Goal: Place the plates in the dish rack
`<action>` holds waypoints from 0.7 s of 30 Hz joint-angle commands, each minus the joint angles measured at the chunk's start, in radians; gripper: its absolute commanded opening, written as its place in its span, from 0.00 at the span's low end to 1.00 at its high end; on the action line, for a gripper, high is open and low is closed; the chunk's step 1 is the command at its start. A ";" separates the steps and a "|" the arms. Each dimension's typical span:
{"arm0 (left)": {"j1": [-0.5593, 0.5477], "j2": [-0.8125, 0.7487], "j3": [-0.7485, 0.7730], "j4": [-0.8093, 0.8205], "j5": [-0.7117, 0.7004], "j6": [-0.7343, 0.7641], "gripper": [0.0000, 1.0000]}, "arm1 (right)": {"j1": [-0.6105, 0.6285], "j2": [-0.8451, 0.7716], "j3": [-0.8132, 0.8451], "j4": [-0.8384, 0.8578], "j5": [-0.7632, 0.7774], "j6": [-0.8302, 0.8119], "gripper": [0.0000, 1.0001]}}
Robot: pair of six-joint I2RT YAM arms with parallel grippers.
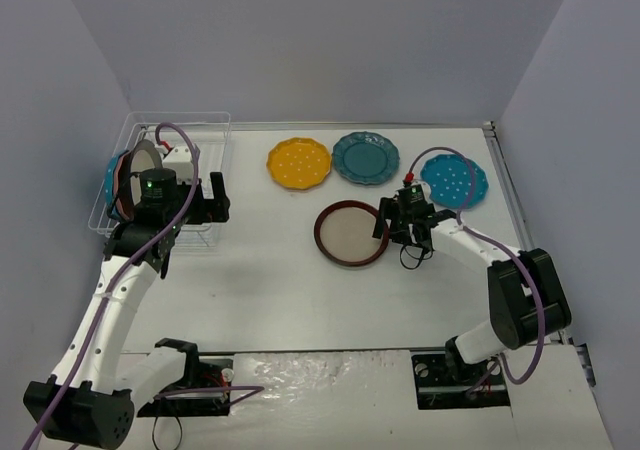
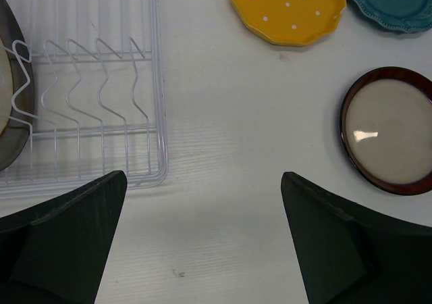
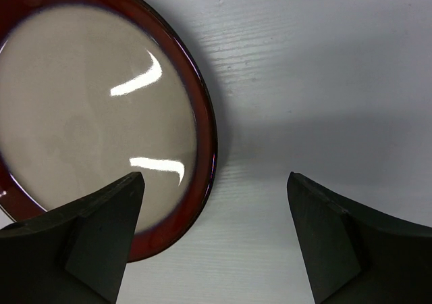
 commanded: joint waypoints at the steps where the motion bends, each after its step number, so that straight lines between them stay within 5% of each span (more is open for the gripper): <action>1: -0.001 -0.014 0.042 0.055 0.006 -0.015 0.97 | -0.012 0.049 0.002 0.100 -0.076 -0.003 0.82; 7: -0.002 -0.012 0.041 0.055 0.007 -0.016 0.97 | -0.012 0.096 -0.002 0.140 -0.113 0.010 0.79; 21: -0.003 -0.015 0.027 0.085 0.083 -0.062 0.97 | -0.010 0.163 -0.059 0.200 -0.126 0.039 0.48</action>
